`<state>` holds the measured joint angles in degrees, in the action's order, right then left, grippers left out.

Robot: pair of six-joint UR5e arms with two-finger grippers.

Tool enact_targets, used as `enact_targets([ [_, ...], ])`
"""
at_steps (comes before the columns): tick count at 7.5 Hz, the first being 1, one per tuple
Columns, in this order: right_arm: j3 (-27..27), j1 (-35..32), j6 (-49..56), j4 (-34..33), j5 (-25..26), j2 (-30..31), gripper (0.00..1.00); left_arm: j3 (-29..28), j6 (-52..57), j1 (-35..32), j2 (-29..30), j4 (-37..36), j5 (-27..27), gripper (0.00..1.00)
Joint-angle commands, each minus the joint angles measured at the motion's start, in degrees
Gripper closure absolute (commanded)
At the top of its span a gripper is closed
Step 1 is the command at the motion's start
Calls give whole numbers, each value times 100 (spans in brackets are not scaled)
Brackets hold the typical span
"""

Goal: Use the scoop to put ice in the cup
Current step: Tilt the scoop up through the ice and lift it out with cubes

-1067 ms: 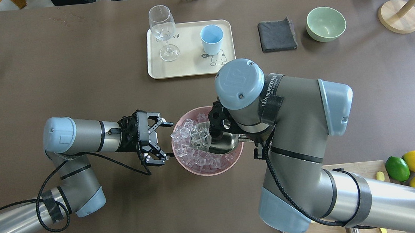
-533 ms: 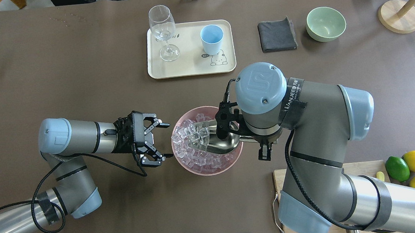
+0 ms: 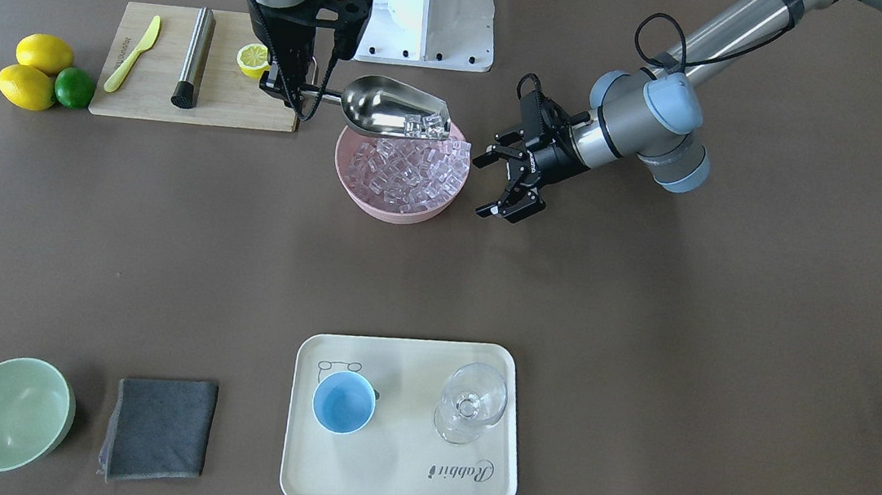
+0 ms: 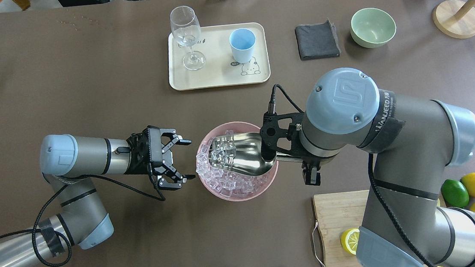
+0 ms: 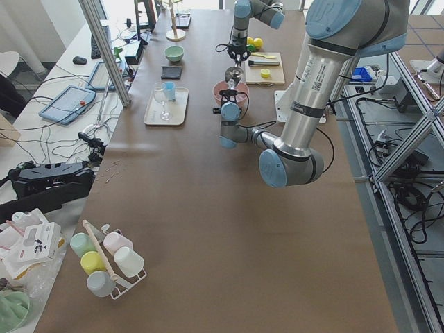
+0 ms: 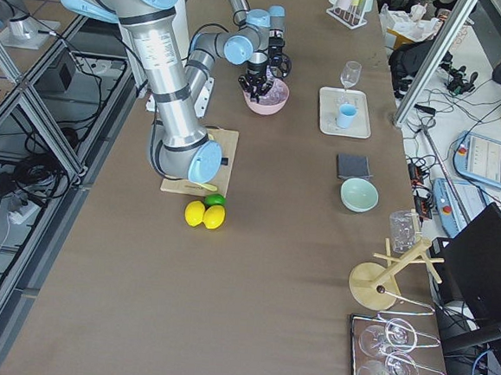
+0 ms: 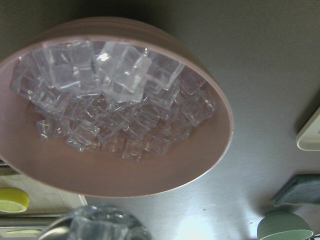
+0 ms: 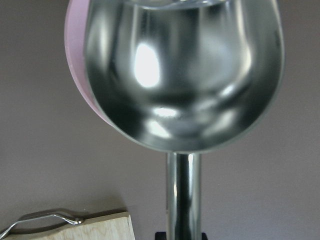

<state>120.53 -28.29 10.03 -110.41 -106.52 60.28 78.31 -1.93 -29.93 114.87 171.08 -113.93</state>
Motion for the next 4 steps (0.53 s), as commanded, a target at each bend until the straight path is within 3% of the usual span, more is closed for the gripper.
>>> enact_targets([
  [1, 49, -334, -150, 477, -272, 203, 100, 0, 0, -4, 35, -136, -7, 4],
  [4, 14, -984, -833, 705, -695, 229, 100, 0, 0, -143, 9, -198, -190, 4],
])
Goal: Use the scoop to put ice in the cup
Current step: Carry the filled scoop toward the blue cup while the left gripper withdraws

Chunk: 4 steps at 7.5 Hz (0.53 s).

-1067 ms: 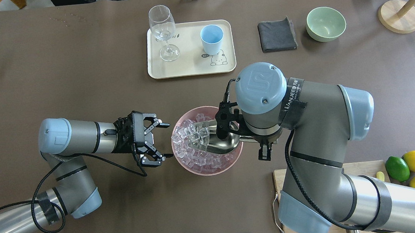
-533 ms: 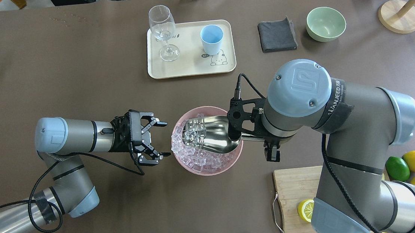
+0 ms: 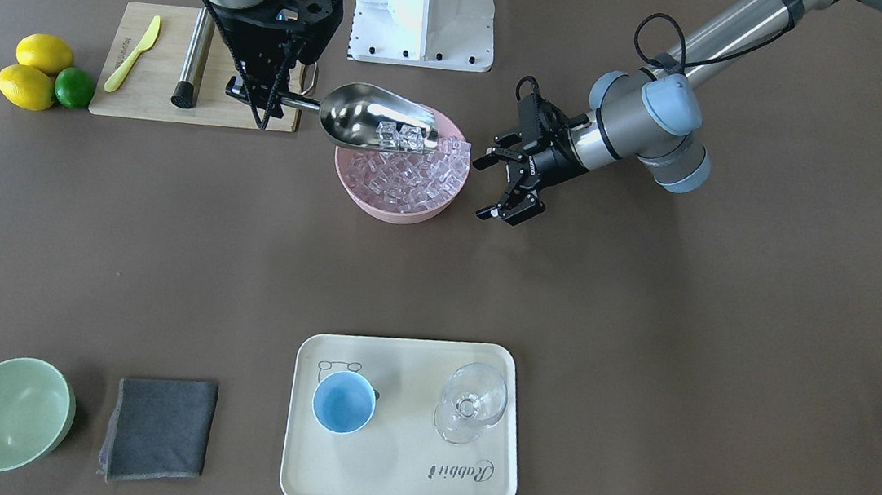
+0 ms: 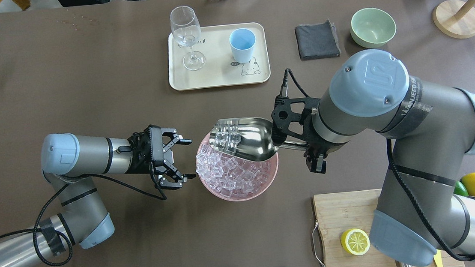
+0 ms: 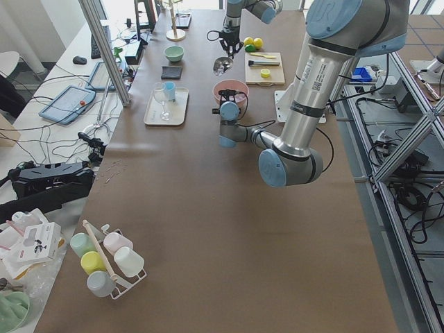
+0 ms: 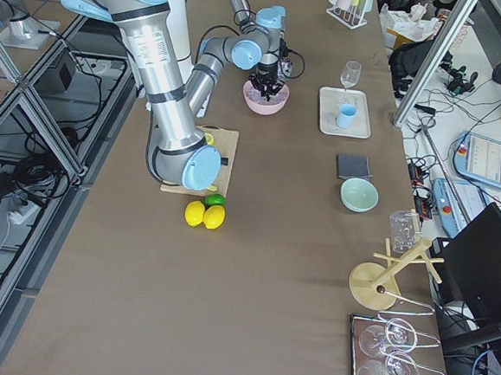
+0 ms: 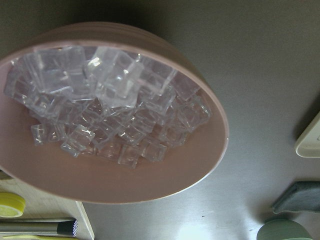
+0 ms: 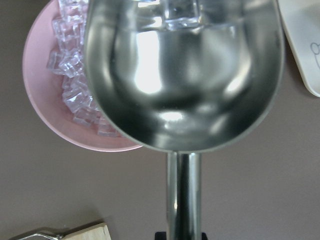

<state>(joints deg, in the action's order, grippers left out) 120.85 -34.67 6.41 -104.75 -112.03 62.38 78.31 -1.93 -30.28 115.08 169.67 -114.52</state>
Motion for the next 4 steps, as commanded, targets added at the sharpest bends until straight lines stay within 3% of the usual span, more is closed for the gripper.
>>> enact_targets([
  [1, -209, -582, -822, 556, -152, 107, 100, 9, -9, -275, -21, -196, -332, 4],
  [2, -411, -845, -1200, 874, -317, 142, 100, 244, 9, -398, -47, -580, -464, 4],
  [4, -842, -1041, -1677, 903, -389, 82, 100, 919, 52, -522, -432, -1511, -466, 4],
])
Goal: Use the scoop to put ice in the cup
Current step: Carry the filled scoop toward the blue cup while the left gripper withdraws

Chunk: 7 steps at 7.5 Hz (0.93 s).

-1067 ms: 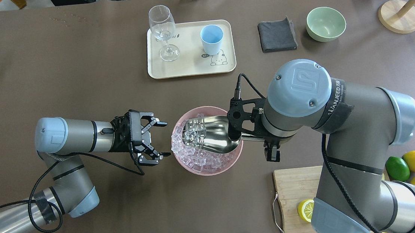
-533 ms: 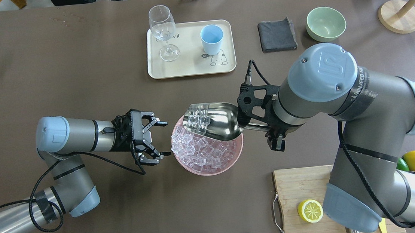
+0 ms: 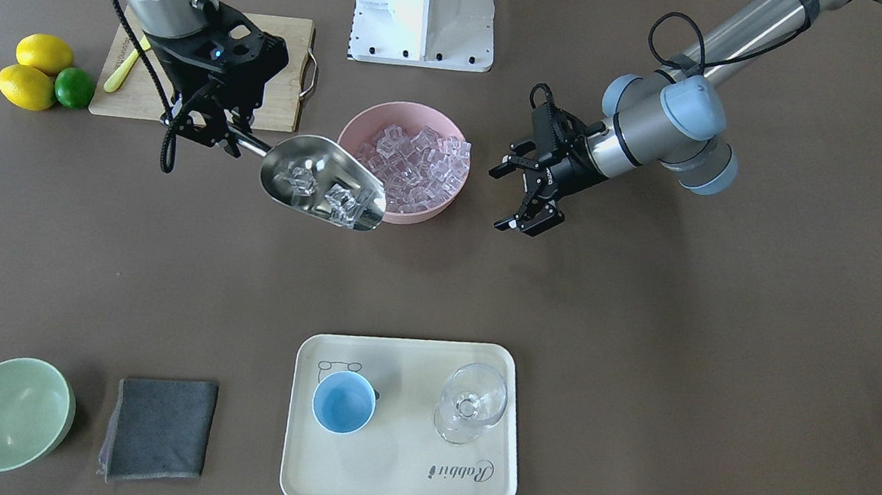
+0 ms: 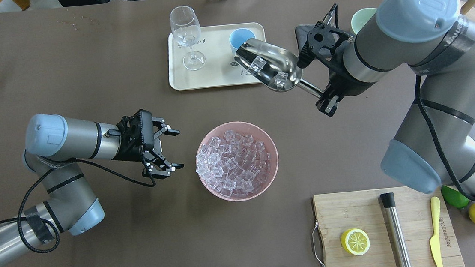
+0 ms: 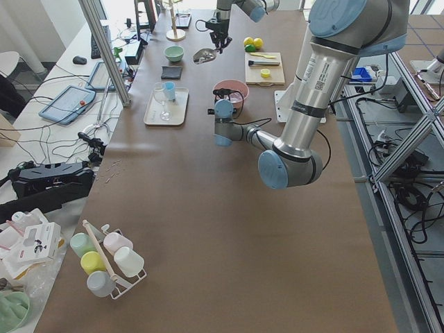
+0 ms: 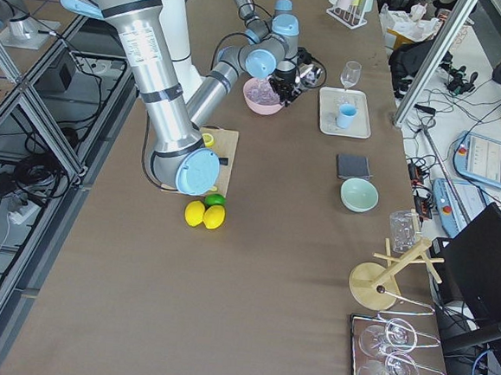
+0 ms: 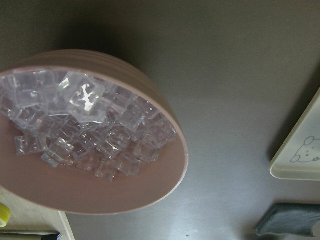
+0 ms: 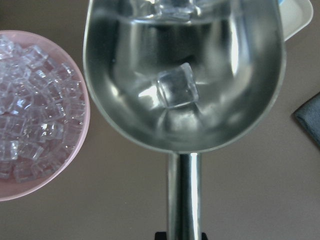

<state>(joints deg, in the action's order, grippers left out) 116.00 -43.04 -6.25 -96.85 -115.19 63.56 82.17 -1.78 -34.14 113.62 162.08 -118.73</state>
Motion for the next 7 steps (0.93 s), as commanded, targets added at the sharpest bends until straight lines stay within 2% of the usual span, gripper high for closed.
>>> enact_targets([
  [1, -411, -275, -412, 44, -108, -54, 100, 928, 46, -224, -531, -1209, -45, 3],
  [2, -612, -388, -395, 34, -439, -89, 100, 1393, 46, -286, -734, -1866, -10, 3],
  [3, -883, -520, -308, -279, -817, -342, 100, 1790, 46, -391, -1092, -2377, 8, 3],
  [5, -1331, -652, 105, -1148, -1118, -939, 100, 2336, 46, -724, -1490, -3432, -9, 3],
  [7, -2279, -855, 299, -1511, -1680, -1528, 100, 2671, 46, -1189, -1763, -4514, -10, 3],
])
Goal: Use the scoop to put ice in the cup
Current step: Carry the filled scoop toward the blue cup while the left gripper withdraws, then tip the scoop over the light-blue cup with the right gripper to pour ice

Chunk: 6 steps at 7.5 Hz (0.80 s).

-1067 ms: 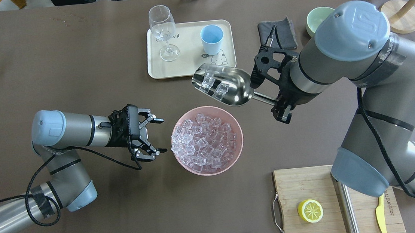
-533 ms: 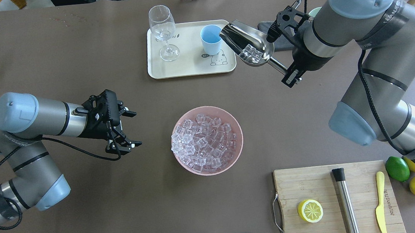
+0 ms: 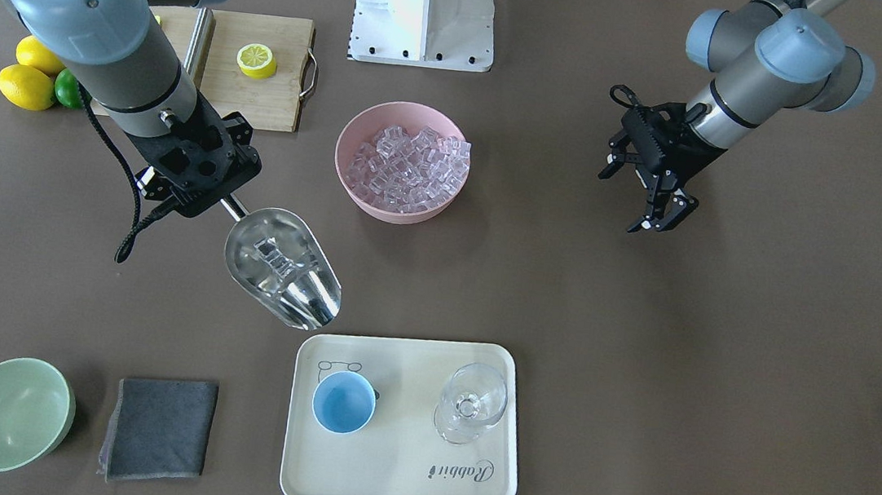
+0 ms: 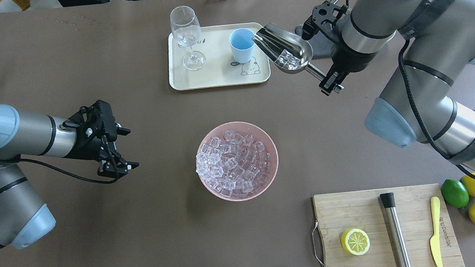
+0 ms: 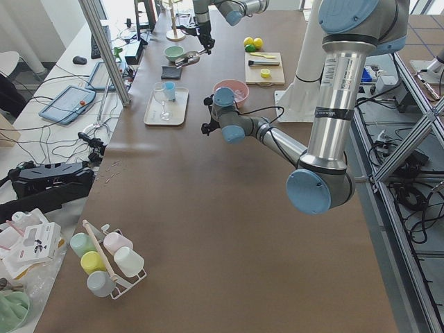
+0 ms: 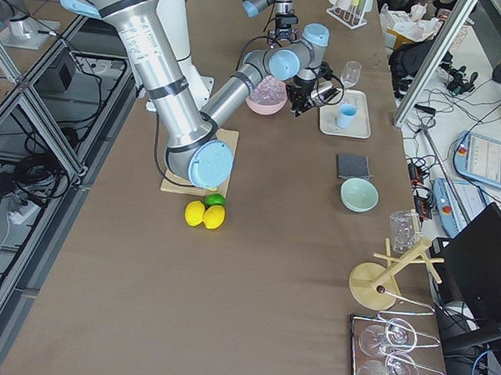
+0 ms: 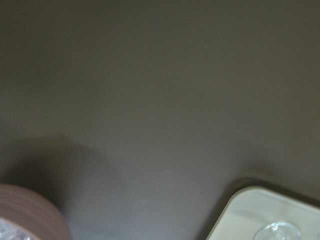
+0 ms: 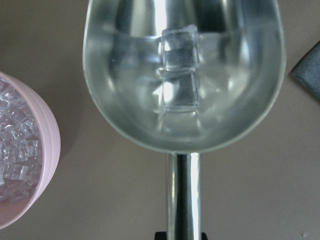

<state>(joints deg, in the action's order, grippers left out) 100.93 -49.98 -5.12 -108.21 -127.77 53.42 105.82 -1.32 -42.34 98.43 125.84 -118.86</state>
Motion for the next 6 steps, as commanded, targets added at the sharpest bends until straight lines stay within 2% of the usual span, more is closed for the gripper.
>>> enact_targets([
  [1, -1264, -230, 334, -646, -572, -839, 100, 334, 0, -581, -341, -1173, 11, 3],
  [2, -1626, -275, 466, -866, -704, -1086, 100, 378, -9, -757, -516, -1333, 64, 3],
  [4, -2084, -284, 652, -1419, -714, -1543, 100, 387, -70, -1161, -623, -1735, 546, 3],
  [6, -2139, -275, 784, -1912, -705, -1642, 100, 378, -70, -1810, -780, -2299, 487, 3],
])
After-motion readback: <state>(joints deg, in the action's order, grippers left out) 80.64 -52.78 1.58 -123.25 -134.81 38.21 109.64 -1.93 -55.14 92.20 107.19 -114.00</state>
